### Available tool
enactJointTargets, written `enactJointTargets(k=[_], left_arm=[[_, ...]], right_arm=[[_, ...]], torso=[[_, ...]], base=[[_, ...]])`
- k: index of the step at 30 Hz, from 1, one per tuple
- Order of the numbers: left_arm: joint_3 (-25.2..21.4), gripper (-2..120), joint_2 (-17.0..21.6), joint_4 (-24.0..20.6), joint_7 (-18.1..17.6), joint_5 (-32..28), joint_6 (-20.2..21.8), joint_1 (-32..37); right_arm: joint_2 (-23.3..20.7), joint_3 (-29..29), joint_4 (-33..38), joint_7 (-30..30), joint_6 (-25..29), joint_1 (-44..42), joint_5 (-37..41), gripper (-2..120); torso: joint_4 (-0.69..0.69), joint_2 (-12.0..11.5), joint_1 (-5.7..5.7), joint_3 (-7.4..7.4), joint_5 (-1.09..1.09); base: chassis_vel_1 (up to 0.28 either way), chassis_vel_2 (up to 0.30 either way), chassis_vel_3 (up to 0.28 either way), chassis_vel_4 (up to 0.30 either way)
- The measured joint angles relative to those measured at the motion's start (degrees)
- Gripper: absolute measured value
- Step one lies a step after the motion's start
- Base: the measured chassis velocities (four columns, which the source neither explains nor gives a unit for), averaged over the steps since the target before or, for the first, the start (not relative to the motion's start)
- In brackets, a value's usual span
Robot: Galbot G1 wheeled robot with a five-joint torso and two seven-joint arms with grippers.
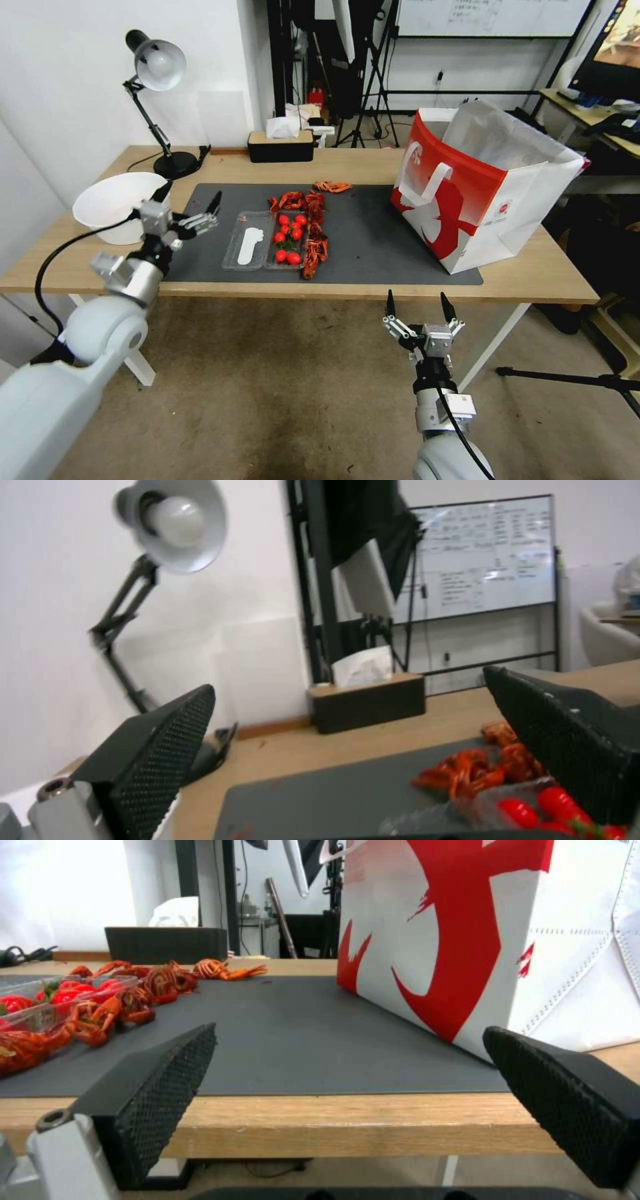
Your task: Pick up the trash from the table and place it into the takeout bag.
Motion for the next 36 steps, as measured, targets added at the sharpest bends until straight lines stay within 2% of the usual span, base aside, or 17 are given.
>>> enactJointTargets(k=[3, 7, 15, 23, 30, 36], left_arm=[[-3.88, 100, -3.98, -0.08, 0.16, 2.12, -1.25, 4.76], [-6.19, 100, -6.62, 0.0, 0.24, 3.96, -2.35, 8.1], [-8.5, 100, -10.84, 0.68, 0.27, 7.99, -6.83, 16.16], [-8.82, 100, -13.08, 1.99, 0.27, 10.95, -11.23, 20.36], [-8.57, 100, -13.71, 3.23, 0.39, 12.34, -13.47, 22.07], [-7.58, 100, -13.92, 5.47, 2.13, 12.87, -15.85, 22.91]], right_arm=[[0.05, -0.16, -0.56, 0.02, 0.02, 0.26, -0.05, 100], [0.09, -0.35, -1.03, 0.03, 0.03, 0.52, -0.12, 100], [0.21, -0.84, -1.53, 0.1, 0.04, 0.74, -0.47, 100], [0.26, -0.95, -1.92, 0.17, 0.02, 0.93, -0.58, 100], [0.28, -0.96, -2.18, 0.28, -0.04, 1.03, -0.63, 100], [0.45, -0.96, -2.61, 0.33, -0.06, 1.05, -0.77, 100]], torso=[[0.0, 0.0, -0.01, 0.0, 0.0], [0.0, 0.0, 0.0, 0.0, 0.0], [0.01, 0.0, -0.01, 0.0, 0.0], [0.0, -0.01, 0.0, 0.0, 0.0], [0.0, -0.01, 0.0, 0.0, 0.0], [0.0, 0.0, 0.0, 0.0, 0.0]], base=[[0.0, 0.0, 0.0, 0.0], [0.0, 0.0, 0.0, 0.0], [0.0, 0.0, 0.0, 0.0], [0.0, 0.0, 0.0, 0.0], [0.0, 0.0, 0.0, 0.0], [0.0, 0.0, 0.0, 0.0]])
